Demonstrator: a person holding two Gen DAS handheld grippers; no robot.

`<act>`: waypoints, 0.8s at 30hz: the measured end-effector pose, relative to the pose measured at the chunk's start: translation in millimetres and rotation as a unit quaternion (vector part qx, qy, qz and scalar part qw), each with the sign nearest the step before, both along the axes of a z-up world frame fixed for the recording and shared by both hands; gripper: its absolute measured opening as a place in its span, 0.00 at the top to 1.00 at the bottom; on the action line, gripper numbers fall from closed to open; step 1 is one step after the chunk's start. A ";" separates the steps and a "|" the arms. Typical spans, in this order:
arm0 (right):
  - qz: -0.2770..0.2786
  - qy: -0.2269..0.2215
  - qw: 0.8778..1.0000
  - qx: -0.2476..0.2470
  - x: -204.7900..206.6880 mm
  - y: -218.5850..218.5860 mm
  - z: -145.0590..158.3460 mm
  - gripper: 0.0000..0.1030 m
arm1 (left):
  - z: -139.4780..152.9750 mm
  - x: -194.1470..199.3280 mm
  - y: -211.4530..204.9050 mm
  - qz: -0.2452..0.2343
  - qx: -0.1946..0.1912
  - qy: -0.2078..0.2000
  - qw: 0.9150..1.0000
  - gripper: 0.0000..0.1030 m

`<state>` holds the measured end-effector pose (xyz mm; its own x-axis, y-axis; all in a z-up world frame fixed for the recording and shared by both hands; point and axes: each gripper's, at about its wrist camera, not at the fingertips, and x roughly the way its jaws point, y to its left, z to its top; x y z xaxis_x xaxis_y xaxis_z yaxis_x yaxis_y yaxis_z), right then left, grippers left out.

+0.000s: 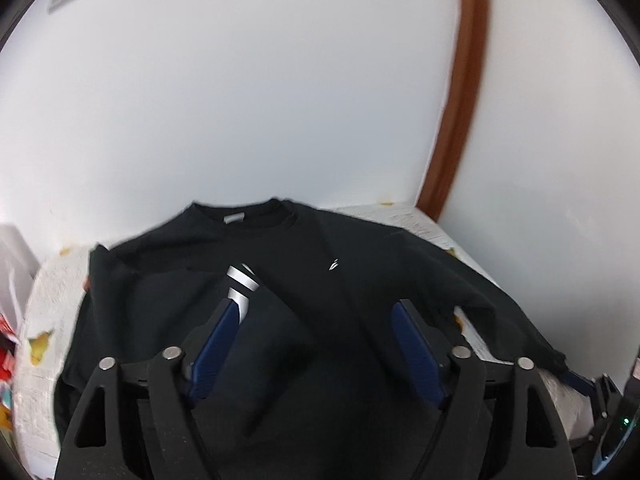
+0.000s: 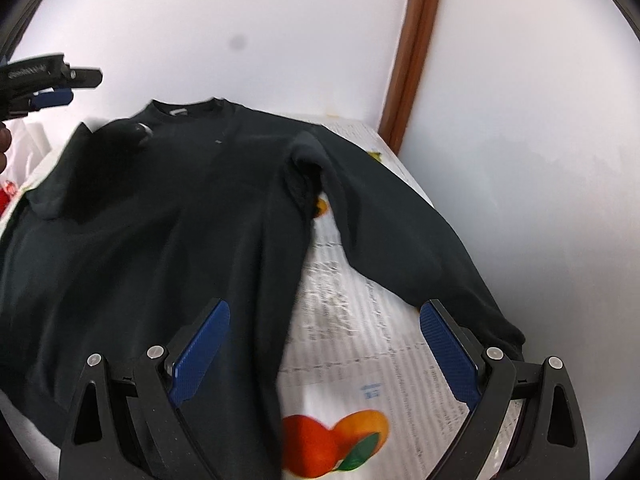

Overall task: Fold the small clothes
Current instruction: 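Open the left gripper and release the folded sleeve on the body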

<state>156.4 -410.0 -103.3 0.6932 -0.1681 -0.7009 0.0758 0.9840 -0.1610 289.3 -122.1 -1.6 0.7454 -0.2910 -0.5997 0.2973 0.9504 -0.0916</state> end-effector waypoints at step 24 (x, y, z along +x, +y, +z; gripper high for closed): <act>0.181 0.060 0.980 0.048 110.0 223.1 -7.7 0.37 | -124.1 -97.4 193.6 0.150 0.091 0.118 0.977 0.23</act>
<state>266.4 -186.9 -111.0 0.6063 0.1450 -0.7819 -0.2953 0.9540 -0.0521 191.9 71.6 -125.7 0.6158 0.0475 -0.7865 -0.0070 0.9985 0.0548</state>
